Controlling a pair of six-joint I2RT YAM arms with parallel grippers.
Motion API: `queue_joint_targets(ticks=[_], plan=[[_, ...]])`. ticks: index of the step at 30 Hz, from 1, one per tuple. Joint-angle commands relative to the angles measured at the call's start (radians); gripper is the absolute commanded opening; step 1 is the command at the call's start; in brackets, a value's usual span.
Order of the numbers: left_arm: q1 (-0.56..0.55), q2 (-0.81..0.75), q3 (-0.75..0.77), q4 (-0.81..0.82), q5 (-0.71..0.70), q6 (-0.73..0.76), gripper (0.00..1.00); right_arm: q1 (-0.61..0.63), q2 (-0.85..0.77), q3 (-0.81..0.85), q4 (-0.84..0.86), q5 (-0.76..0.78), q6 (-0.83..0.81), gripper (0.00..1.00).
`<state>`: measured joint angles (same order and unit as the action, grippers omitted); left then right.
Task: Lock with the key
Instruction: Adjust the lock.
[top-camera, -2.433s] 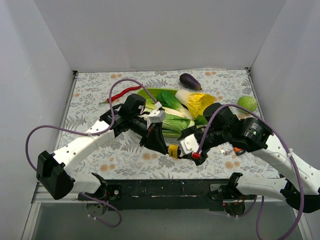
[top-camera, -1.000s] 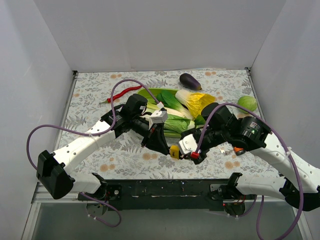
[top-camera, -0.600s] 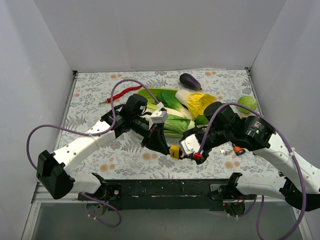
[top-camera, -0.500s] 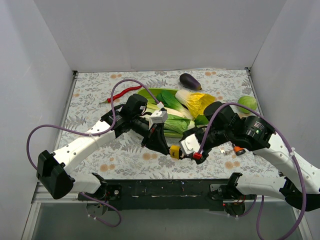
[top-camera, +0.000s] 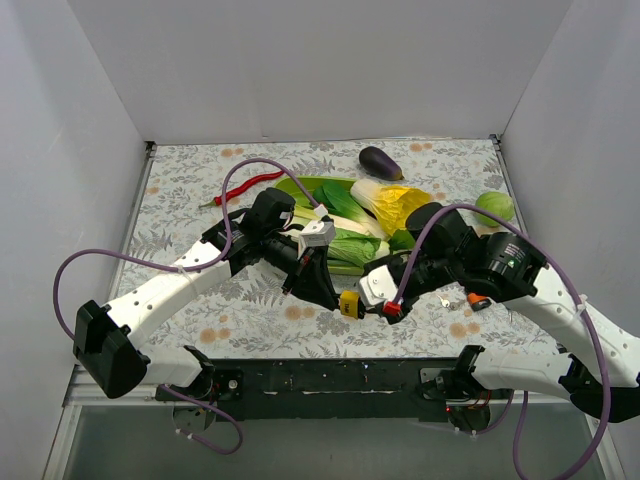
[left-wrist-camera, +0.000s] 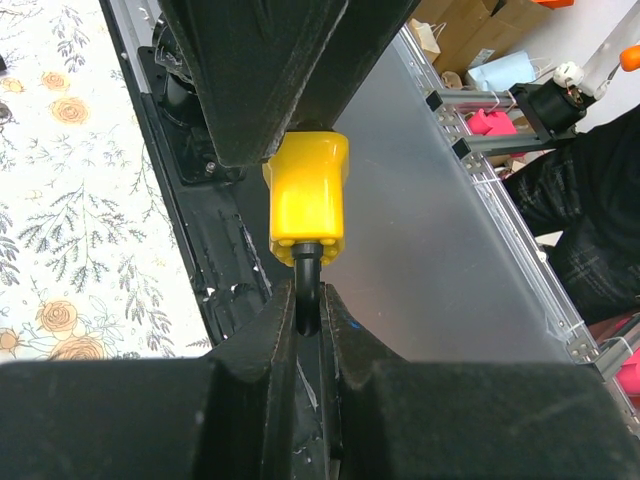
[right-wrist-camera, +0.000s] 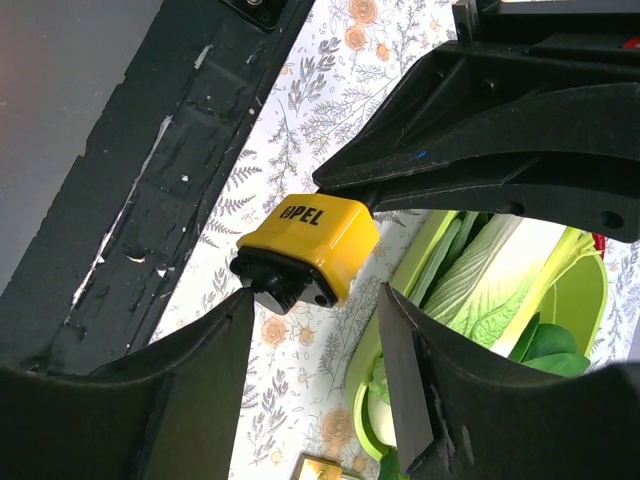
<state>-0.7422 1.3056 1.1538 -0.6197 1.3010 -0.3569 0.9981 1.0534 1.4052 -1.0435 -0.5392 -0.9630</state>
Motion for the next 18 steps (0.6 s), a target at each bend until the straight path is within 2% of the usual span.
queue_joint_targets(ticks=[1,18], plan=[[-0.011,-0.008,0.026,0.038,0.041,-0.016,0.00,0.007,-0.004,-0.011,0.071,-0.028,0.024,0.59],[-0.055,-0.019,0.034,0.092,0.035,-0.083,0.00,0.007,-0.015,-0.097,0.148,0.002,0.058,0.32]])
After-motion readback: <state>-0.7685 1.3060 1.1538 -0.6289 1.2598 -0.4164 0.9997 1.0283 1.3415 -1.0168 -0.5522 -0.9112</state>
